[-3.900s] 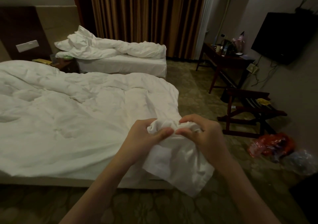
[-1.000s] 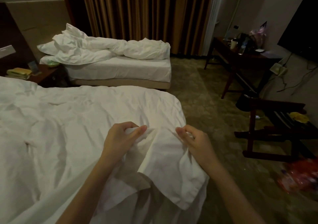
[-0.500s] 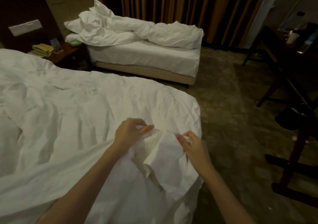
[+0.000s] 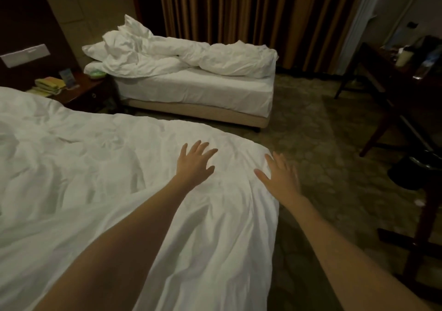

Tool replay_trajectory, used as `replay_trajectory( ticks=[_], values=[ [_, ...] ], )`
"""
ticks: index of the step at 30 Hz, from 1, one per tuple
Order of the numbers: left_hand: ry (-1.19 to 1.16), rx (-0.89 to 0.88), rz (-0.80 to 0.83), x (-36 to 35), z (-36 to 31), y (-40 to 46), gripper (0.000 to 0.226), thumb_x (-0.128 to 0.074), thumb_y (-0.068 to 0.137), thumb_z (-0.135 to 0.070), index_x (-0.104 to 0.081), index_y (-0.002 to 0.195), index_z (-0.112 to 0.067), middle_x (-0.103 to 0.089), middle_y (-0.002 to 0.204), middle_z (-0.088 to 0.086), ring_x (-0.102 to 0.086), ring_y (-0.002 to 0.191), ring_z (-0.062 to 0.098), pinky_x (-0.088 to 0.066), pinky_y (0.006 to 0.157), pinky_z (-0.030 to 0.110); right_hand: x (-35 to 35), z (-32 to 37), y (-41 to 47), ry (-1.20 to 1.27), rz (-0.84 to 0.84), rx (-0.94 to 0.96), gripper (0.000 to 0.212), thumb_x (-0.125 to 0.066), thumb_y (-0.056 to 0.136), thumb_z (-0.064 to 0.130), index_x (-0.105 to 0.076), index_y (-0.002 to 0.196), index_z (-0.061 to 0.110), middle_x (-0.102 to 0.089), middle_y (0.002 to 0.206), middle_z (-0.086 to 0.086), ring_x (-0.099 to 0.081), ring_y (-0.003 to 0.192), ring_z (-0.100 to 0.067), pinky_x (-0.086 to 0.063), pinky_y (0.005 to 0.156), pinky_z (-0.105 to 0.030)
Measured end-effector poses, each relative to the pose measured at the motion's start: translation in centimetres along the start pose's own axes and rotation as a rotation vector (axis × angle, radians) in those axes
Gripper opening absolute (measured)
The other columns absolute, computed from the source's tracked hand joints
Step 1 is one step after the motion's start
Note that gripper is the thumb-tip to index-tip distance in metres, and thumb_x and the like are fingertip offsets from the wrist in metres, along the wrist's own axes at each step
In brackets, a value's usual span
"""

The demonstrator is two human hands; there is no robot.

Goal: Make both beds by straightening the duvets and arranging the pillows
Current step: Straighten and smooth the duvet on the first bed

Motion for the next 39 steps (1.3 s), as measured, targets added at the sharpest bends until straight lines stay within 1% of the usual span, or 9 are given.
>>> replay_trajectory(
  ticks=[2,5,10,16,19,24,30,34,39],
  values=[
    [0.004,-0.019,-0.012,0.7,0.3,-1.4,0.055,-0.045,0.096,-0.045,-0.026,0.147,-0.035,-0.018,0.158,-0.002,-0.008,0.147,0.019,-0.005,0.117,0.047,0.3,0.9,-1.5,-0.043,0.023,-0.01,0.071,-0.025,0.094,0.063,-0.007,0.152,0.027,0.002,0.161,0.0,0.004,0.148,-0.021,0.002,0.117,-0.044],
    [-0.029,-0.025,-0.046,3.1,0.9,-3.9,0.055,-0.045,0.096,-0.044,-0.027,0.147,-0.033,-0.02,0.158,-0.003,-0.009,0.147,0.019,-0.006,0.118,0.047,1.5,3.2,-4.2,-0.046,0.036,-0.044,0.07,-0.025,0.095,0.061,-0.007,0.153,0.026,0.003,0.161,0.0,0.005,0.148,-0.019,0.004,0.117,-0.044],
    [-0.122,-0.061,-0.107,7.3,2.5,-9.9,0.054,-0.047,0.096,-0.04,-0.03,0.146,-0.03,-0.026,0.156,-0.003,-0.013,0.146,0.018,-0.008,0.118,0.046,3.4,8.5,-10.5,-0.001,-0.037,-0.067,0.067,-0.027,0.097,0.058,-0.01,0.153,0.024,0.001,0.161,0.002,0.005,0.147,-0.018,0.004,0.117,-0.042],
    [-0.117,-0.126,-0.109,10.9,5.1,-19.3,0.054,-0.048,0.095,-0.039,-0.031,0.146,-0.03,-0.026,0.155,-0.003,-0.012,0.146,0.018,-0.007,0.117,0.045,4.7,14.8,-19.1,-0.03,-0.068,-0.063,0.064,-0.028,0.098,0.057,-0.017,0.151,0.024,-0.001,0.161,0.002,0.004,0.147,-0.018,0.003,0.117,-0.045],
    [-0.124,-0.108,-0.112,12.8,6.9,-23.5,0.054,-0.048,0.095,-0.039,-0.031,0.146,-0.031,-0.026,0.155,-0.004,-0.011,0.146,0.018,-0.007,0.117,0.045,5.6,17.3,-22.5,-0.03,-0.079,-0.051,0.064,-0.029,0.097,0.057,-0.017,0.151,0.023,-0.001,0.161,0.001,0.004,0.148,-0.019,0.003,0.117,-0.044],
    [-0.11,-0.055,-0.147,15.4,9.8,-29.7,0.054,-0.048,0.095,-0.042,-0.031,0.146,-0.032,-0.027,0.155,-0.004,-0.013,0.146,0.018,-0.007,0.117,0.046,6.2,21.2,-27.6,-0.033,-0.052,-0.023,0.065,-0.029,0.097,0.057,-0.017,0.151,0.023,-0.003,0.161,0.0,0.001,0.148,-0.02,0.001,0.117,-0.045],
    [-0.093,0.031,-0.153,17.5,13.2,-38.9,0.053,-0.049,0.095,-0.04,-0.033,0.145,-0.031,-0.03,0.154,-0.004,-0.014,0.146,0.018,-0.009,0.117,0.045,5.5,26.8,-33.6,-0.012,-0.006,0.096,0.066,-0.029,0.097,0.056,-0.015,0.151,0.022,-0.003,0.161,0.0,0.0,0.148,-0.019,0.001,0.117,-0.044],
    [-0.077,0.087,-0.117,17.0,16.3,-44.8,0.053,-0.051,0.094,-0.038,-0.034,0.144,-0.03,-0.031,0.153,-0.004,-0.015,0.145,0.018,-0.009,0.116,0.045,3.4,31.1,-37.1,-0.003,0.026,0.192,0.064,-0.03,0.099,0.053,-0.016,0.151,0.02,-0.004,0.161,0.0,0.001,0.147,-0.016,0.001,0.117,-0.043],
    [-0.102,0.105,-0.098,15.7,19.9,-49.0,0.053,-0.051,0.094,-0.038,-0.035,0.144,-0.03,-0.032,0.152,-0.005,-0.015,0.145,0.017,-0.009,0.117,0.044,0.3,35.6,-39.9,-0.025,0.066,0.229,0.064,-0.03,0.099,0.053,-0.015,0.152,0.02,-0.003,0.161,0.0,0.001,0.147,-0.015,0.003,0.117,-0.041]
  ],
)
Point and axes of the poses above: each hand's wrist, its own y-axis towards the middle knuckle, its own x-axis out of the back of the hand, z = x × y, the point moved 1 cm from there along y, towards the middle knuckle
